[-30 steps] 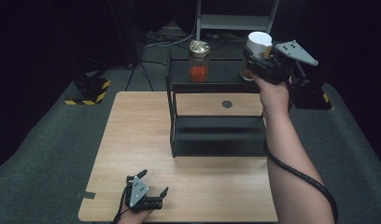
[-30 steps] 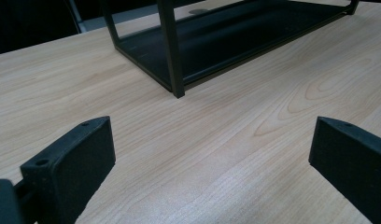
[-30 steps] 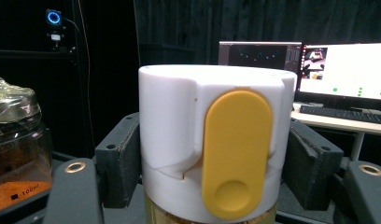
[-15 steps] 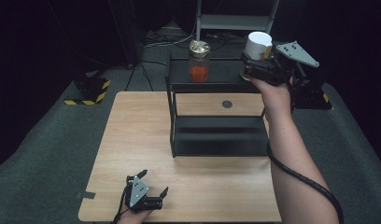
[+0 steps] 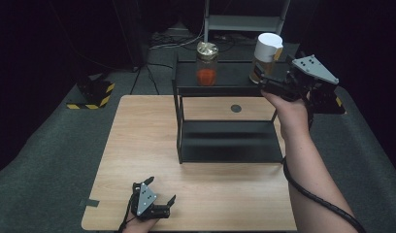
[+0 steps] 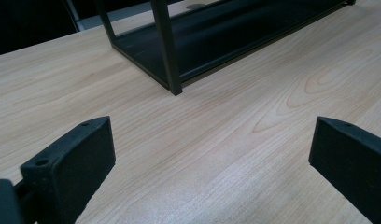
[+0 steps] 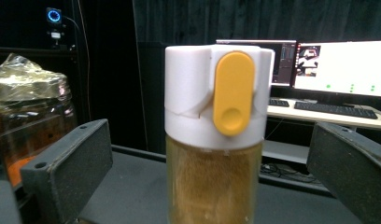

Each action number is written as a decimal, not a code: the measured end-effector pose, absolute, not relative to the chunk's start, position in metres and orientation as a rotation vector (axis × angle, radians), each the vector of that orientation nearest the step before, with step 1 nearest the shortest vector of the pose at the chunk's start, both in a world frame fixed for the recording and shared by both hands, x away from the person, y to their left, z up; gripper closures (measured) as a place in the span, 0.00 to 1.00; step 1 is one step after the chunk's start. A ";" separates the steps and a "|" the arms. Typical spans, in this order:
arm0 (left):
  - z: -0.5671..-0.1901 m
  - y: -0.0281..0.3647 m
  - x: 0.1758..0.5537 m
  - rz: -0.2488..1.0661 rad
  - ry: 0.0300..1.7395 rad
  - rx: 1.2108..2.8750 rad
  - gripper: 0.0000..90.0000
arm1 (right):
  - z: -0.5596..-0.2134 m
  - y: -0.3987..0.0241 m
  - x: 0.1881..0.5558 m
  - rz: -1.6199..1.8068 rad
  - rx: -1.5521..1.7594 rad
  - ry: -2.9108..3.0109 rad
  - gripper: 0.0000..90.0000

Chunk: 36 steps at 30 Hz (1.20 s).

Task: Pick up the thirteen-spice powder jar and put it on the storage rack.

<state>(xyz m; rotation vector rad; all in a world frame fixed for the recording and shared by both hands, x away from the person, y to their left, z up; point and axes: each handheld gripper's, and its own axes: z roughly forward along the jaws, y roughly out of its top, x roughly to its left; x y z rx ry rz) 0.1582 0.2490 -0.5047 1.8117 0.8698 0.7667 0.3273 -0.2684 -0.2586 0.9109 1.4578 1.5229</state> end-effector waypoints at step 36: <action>-0.505 0.239 0.151 0.834 0.818 1.855 0.01 | -0.322 -0.290 0.256 1.491 0.789 1.544 0.00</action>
